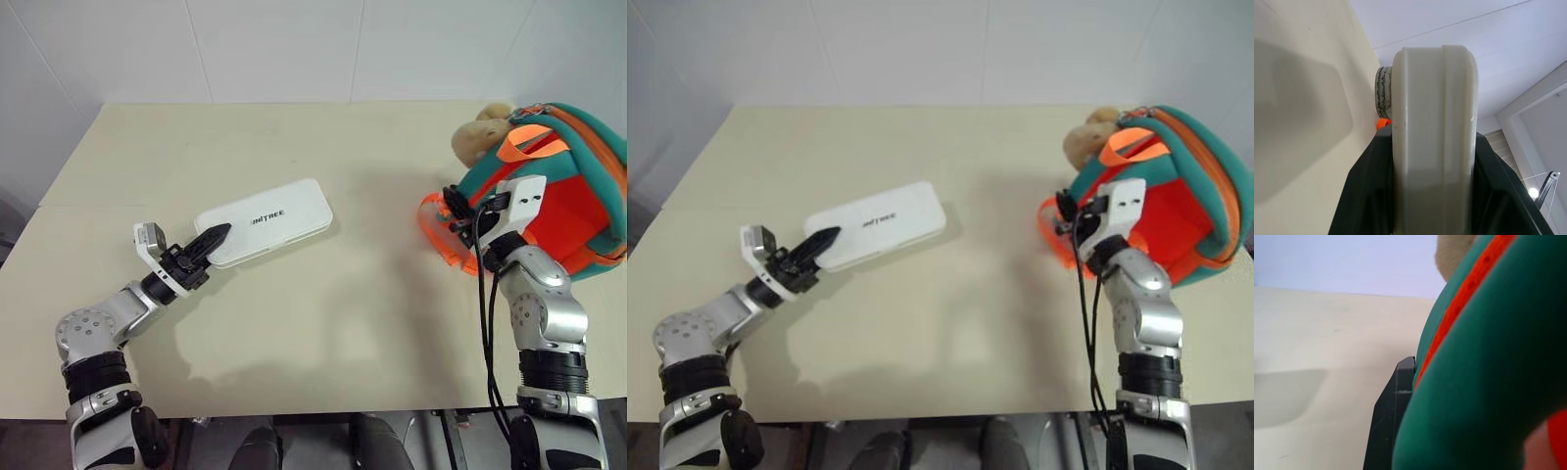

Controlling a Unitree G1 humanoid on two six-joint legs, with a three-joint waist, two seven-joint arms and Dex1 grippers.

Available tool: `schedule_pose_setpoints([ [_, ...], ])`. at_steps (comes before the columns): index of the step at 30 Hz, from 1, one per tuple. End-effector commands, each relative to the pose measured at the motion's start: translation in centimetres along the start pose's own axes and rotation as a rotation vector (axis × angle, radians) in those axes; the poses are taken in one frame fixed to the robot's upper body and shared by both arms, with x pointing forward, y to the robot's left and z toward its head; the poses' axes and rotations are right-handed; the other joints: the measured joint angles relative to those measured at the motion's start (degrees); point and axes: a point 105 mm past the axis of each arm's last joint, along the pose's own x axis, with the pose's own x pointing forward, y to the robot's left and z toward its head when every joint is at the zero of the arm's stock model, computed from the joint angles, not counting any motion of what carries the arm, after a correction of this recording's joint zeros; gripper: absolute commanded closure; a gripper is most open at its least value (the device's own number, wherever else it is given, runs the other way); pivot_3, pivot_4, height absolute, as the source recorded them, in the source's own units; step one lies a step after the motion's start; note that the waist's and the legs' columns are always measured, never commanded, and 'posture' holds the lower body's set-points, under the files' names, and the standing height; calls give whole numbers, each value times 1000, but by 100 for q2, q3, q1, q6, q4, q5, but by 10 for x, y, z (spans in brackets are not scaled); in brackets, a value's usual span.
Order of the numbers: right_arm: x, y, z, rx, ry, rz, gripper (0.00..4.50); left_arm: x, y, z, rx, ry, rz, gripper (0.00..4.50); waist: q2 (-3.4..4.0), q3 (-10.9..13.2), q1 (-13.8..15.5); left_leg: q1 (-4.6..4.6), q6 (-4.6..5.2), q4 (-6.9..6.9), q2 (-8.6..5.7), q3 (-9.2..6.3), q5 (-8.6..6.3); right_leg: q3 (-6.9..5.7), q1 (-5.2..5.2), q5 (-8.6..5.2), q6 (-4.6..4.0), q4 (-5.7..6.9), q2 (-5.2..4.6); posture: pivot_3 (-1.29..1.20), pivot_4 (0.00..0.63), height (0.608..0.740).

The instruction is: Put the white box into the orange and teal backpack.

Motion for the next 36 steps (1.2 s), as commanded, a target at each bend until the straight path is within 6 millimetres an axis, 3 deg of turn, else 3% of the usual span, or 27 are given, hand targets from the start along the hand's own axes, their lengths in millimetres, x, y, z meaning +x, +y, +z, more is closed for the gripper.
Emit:
schedule_pose_setpoints([
  [1,-3,40,28,-30,-49,201,3867,-1,-16,20,54,-46,-58,3156,1,0,-2,0,0,-2,2,0,0,0,-2,0,0,-1,2,0,150,740],
  [9,-16,91,53,-18,-55,442,3867,-6,-17,27,74,-50,-49,3156,1,0,7,-3,0,-6,4,1,-4,0,-5,0,-1,-1,3,0,150,740],
  [14,-36,131,70,-45,-50,683,3867,-8,-17,31,81,-44,-41,3156,0,0,8,-7,3,-8,4,1,-8,-2,-5,0,-1,-2,3,0,150,740],
  [20,-65,158,84,-103,20,957,3867,-16,-22,44,109,-22,-24,3156,0,1,11,-12,5,-8,5,2,-11,-5,-8,-1,0,-19,3,0,150,740],
  [27,-100,180,86,-147,135,1254,3867,-28,-33,55,173,36,-22,3157,0,1,17,-16,13,-10,7,2,-18,-10,-8,-1,0,-32,3,0,150,740],
  [36,-117,178,74,-164,225,1395,3868,-44,-53,63,309,121,-38,3157,-2,2,15,-25,13,-9,14,4,-28,-20,-11,-1,0,-32,2,0,150,740],
])
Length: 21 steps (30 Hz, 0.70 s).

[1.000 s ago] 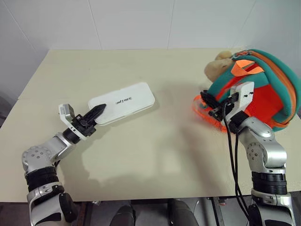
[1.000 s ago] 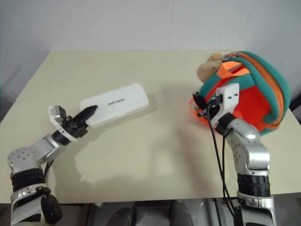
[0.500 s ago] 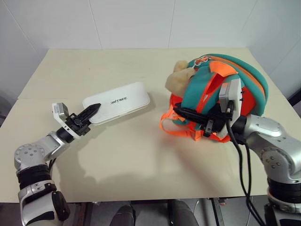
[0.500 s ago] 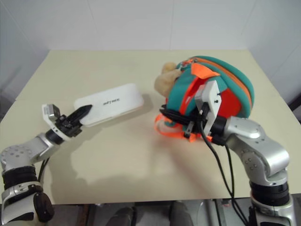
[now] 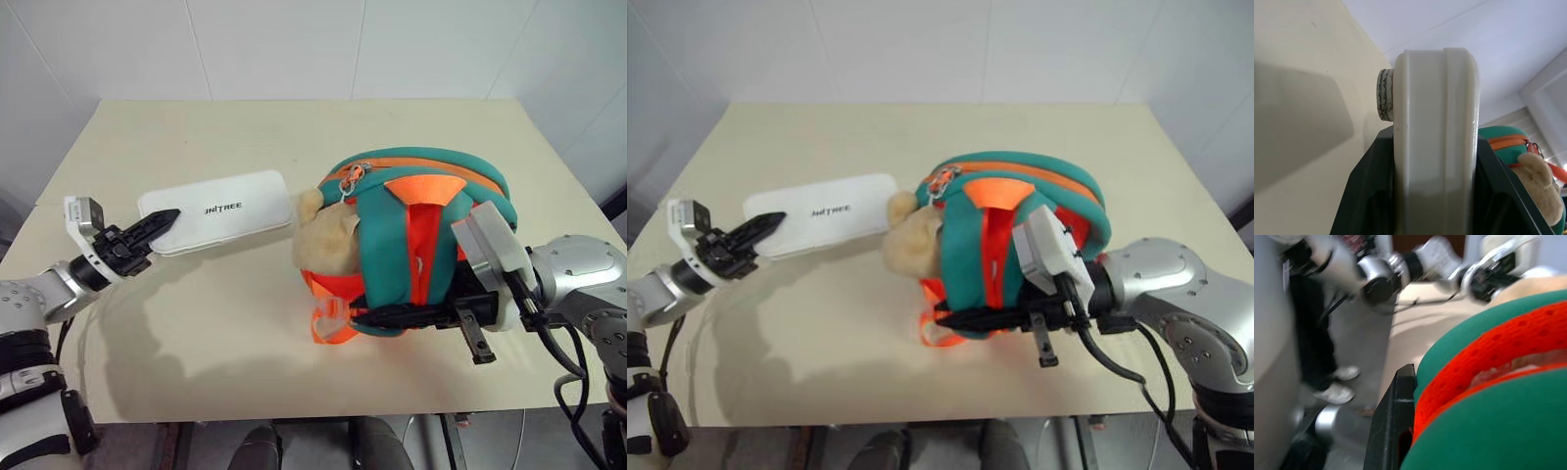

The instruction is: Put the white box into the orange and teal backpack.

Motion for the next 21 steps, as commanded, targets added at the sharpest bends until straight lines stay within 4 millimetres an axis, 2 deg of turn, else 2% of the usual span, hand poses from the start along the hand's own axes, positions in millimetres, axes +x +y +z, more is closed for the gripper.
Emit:
schedule_pose_setpoints([
  [1,0,7,-1,-45,11,60,3868,-4,-17,9,110,16,-63,3157,1,0,5,0,0,0,0,1,0,0,0,0,0,-1,0,0,150,740],
  [3,-2,3,-5,-43,15,51,3868,-4,-23,13,150,27,-75,3157,0,0,12,0,0,2,0,2,-1,0,0,0,0,-6,-1,0,150,740],
  [6,-4,-7,-9,-18,-13,11,3868,-5,-44,20,284,39,-142,3157,-5,3,8,0,0,6,1,2,-1,0,1,0,0,-18,-1,0,150,740],
  [9,-6,-12,-15,15,-23,-9,3868,-8,-60,17,436,82,-196,3157,-7,5,-5,0,-3,4,6,4,-2,0,0,0,-1,-19,0,0,150,740],
  [15,-13,-21,-28,55,-16,-29,3868,-14,-80,19,560,131,-214,3163,-5,7,9,0,-2,3,9,12,-5,1,-2,-1,-2,-23,0,0,150,740],
  [18,-16,-25,-34,95,-22,-26,3868,-14,-96,30,651,77,-247,3164,-5,7,10,0,1,7,9,12,-7,1,0,0,-2,-22,0,0,150,740],
  [21,-16,-28,-37,107,-35,-22,3868,-13,-98,31,677,69,-261,3164,-5,7,0,1,1,8,9,12,-7,1,0,0,-2,-19,1,0,150,740],
])
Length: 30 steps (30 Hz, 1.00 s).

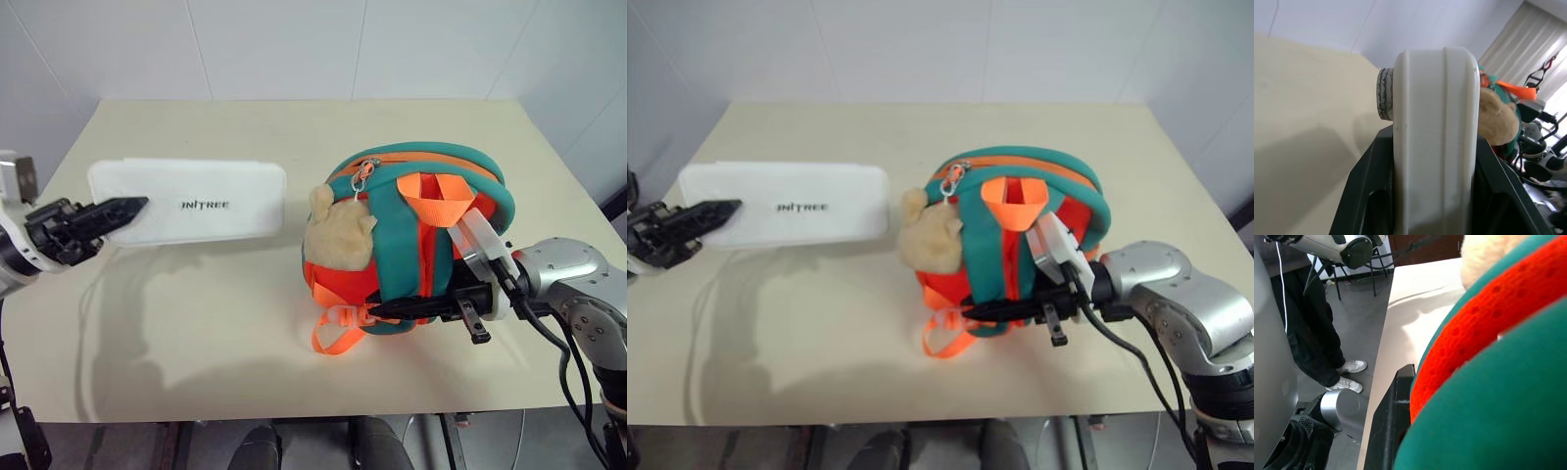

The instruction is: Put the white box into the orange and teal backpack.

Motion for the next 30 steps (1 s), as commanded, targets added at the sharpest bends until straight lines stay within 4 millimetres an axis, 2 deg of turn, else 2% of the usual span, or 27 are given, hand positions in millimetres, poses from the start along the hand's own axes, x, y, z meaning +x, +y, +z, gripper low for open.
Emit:
schedule_pose_setpoints([
  [1,1,1,2,-11,-27,24,3868,2,-15,18,105,-26,-55,3164,0,0,-6,0,0,0,0,0,0,0,-1,0,0,1,0,0,150,740],
  [11,6,-8,3,-3,-120,-5,3868,20,-21,10,85,21,-168,3164,0,0,3,0,-1,5,0,0,0,0,0,0,0,29,1,0,150,740],
  [19,6,-8,-1,19,-136,-22,3868,34,-16,0,88,94,-221,3164,0,0,2,0,-1,5,1,0,1,-1,0,0,0,34,4,0,150,740],
  [30,3,-11,-3,8,-131,-70,3868,40,-5,23,177,132,-254,3164,0,0,-3,0,0,13,0,1,1,-1,0,0,1,42,6,0,150,740],
])
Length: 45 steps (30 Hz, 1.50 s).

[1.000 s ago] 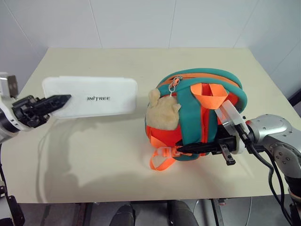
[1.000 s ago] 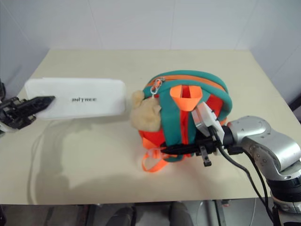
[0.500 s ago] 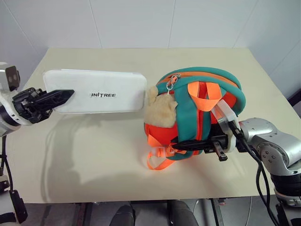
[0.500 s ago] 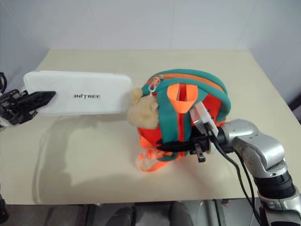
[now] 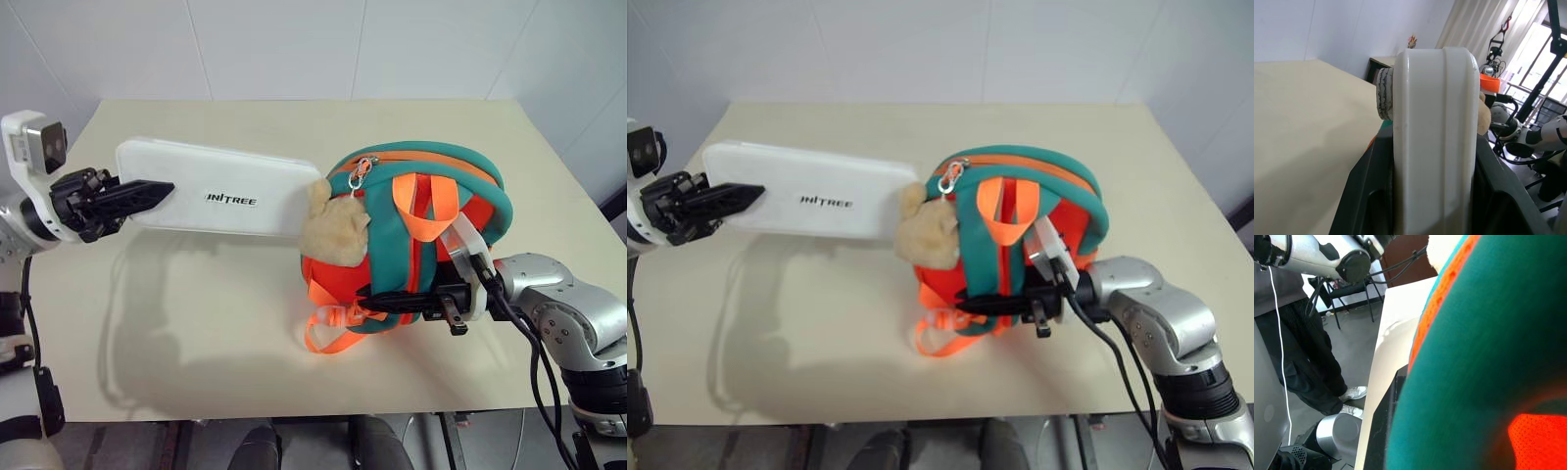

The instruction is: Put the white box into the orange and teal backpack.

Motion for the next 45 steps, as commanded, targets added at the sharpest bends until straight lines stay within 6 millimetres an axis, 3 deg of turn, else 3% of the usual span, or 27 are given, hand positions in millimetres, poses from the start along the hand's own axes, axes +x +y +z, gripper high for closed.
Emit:
schedule_pose_setpoints([
  [1,-4,1,10,-62,-18,-21,3868,0,-5,18,87,30,-29,3164,0,0,-5,0,0,0,0,0,0,0,0,0,0,0,0,0,150,740],
  [18,-4,-2,10,-83,-9,-43,3868,10,0,30,187,80,-88,3164,-1,0,-11,0,0,6,0,1,0,-1,-1,0,1,12,1,0,150,740],
  [33,-1,-4,11,-95,-19,-48,3868,44,-15,24,158,115,-266,3165,-1,0,-7,0,0,13,0,0,0,-1,0,-1,1,20,1,0,150,740],
  [45,1,-5,10,-99,-20,-56,3868,69,-38,38,239,154,-407,3165,-3,2,-3,-2,0,13,0,0,0,-2,-1,-1,2,19,1,0,150,740],
])
